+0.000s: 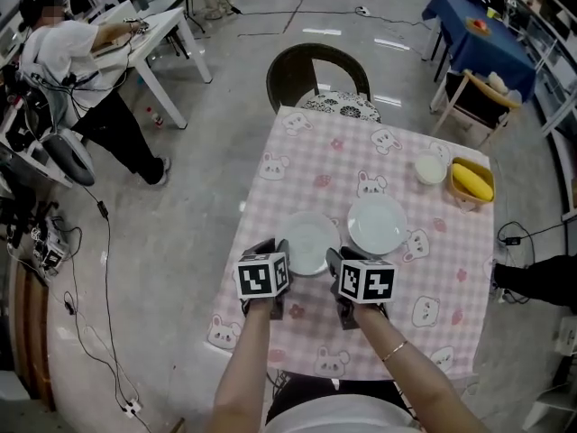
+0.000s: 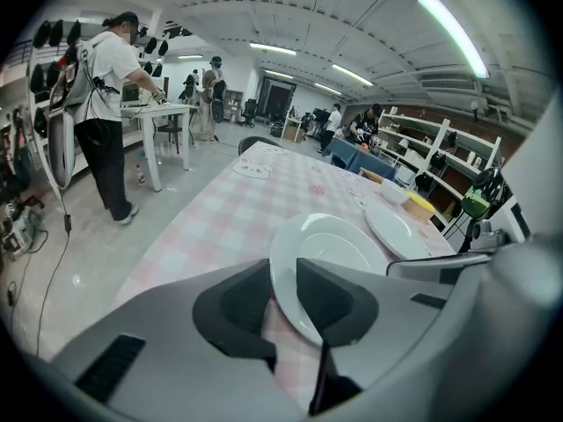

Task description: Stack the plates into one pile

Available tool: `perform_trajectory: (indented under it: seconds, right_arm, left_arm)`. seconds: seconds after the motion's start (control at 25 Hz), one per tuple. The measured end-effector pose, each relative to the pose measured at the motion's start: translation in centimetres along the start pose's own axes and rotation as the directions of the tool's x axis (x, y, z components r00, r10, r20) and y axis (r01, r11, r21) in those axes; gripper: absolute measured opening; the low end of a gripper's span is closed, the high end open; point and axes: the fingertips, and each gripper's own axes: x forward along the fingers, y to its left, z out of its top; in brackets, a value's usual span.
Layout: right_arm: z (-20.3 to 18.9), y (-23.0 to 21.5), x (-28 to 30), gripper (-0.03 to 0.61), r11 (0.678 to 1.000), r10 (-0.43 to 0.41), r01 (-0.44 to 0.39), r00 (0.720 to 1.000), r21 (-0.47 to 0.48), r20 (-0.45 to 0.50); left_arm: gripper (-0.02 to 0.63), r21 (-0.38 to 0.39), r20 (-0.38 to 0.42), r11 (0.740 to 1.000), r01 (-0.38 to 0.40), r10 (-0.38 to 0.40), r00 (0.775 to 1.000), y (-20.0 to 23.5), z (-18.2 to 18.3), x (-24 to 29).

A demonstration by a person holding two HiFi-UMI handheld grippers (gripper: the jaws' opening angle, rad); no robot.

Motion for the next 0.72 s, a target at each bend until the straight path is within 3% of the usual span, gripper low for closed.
perform_trajectory:
  seconds: [0.2,0.72]
  right_arm:
    - [0.2,-0.6,0.2,0.107,0.998,-0.058,0.058,0.998,-0.006,-0.011]
    - [-0.2,-0.4,-0.7,0.071,0.998,-0.057,0.057,0.998,0.004,-0.002]
  left_arm:
    - [0.112,0.001,0.000,1.000,0.001,-0.001,1.000,-0.1,0.0,0.1]
    - [0.099,0.024,0.048,1.000,0.010,-0.011,0.999,-0.8,0.2,-1.1]
